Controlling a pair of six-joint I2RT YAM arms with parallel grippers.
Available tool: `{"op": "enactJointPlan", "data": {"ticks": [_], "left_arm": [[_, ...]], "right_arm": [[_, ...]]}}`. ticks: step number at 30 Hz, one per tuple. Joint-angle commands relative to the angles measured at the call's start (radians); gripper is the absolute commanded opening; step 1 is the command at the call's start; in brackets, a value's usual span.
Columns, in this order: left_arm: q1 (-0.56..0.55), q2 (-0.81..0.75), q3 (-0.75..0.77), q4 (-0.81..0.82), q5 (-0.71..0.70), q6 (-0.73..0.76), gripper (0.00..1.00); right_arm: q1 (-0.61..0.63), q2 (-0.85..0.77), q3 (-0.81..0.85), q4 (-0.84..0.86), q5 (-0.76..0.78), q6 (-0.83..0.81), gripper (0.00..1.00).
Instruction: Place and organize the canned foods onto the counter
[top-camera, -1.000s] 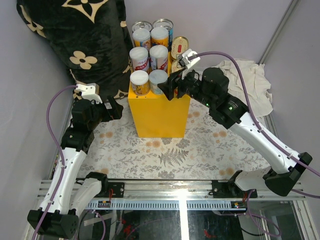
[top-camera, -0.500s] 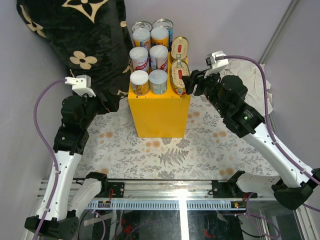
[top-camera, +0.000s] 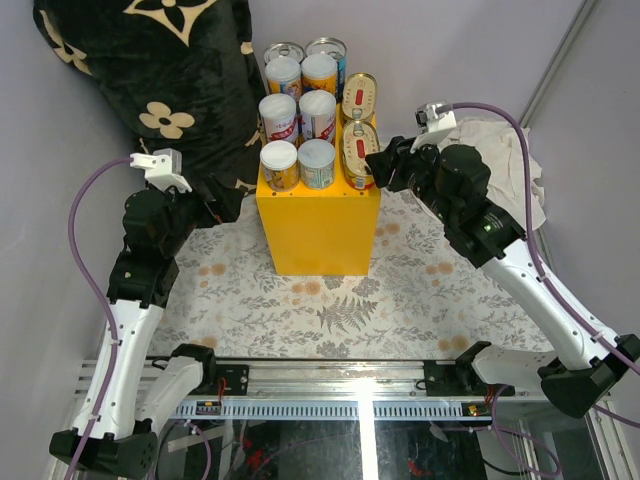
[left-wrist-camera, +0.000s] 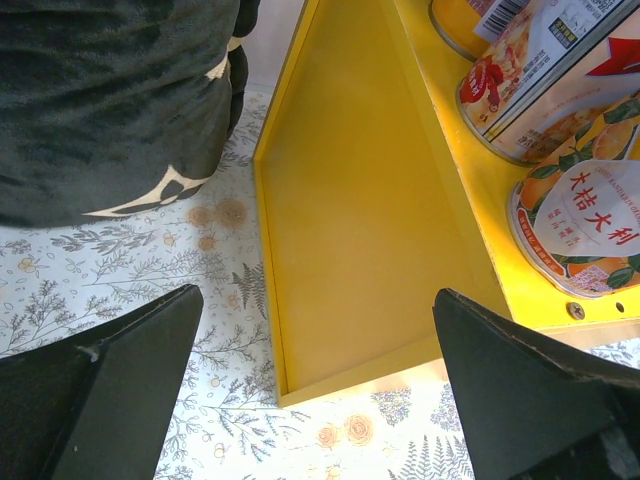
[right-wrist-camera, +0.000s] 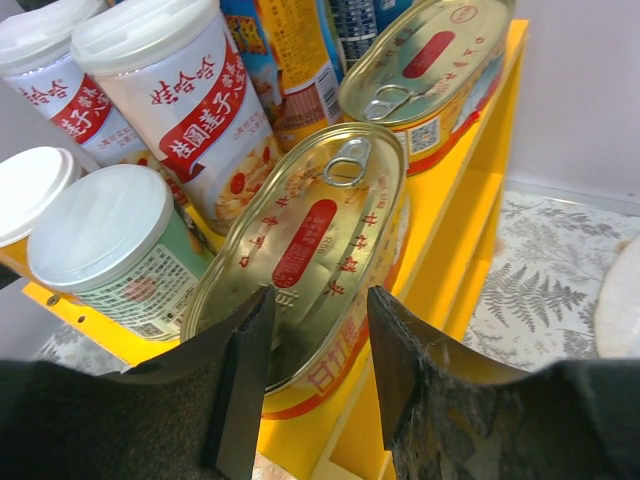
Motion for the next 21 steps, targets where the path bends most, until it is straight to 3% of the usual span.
{"op": "enactJointPlan", "data": {"ticks": [1, 13, 18, 21], "left_arm": [[0.009, -0.003, 0.003, 0.047, 0.02, -0.013, 1.0], [0.009, 0.015, 0.006, 0.05, 0.016, -0.011, 1.0], [0.008, 0.014, -0.007, 0.054, -0.003, 0.025, 1.0], [0.01, -0.023, -0.036, 0.071, -0.014, 0.05, 1.0]], "right_arm": [[-0.006, -0.002, 0.003, 0.047, -0.068, 0.057, 0.48], [-0.006, -0.021, 0.02, 0.037, -0.072, 0.069, 0.49], [-0.006, -0.15, 0.014, 0.058, 0.014, -0.016, 0.72], [-0.006, -0.279, -0.106, 0.135, 0.074, -0.044, 0.87]]}}
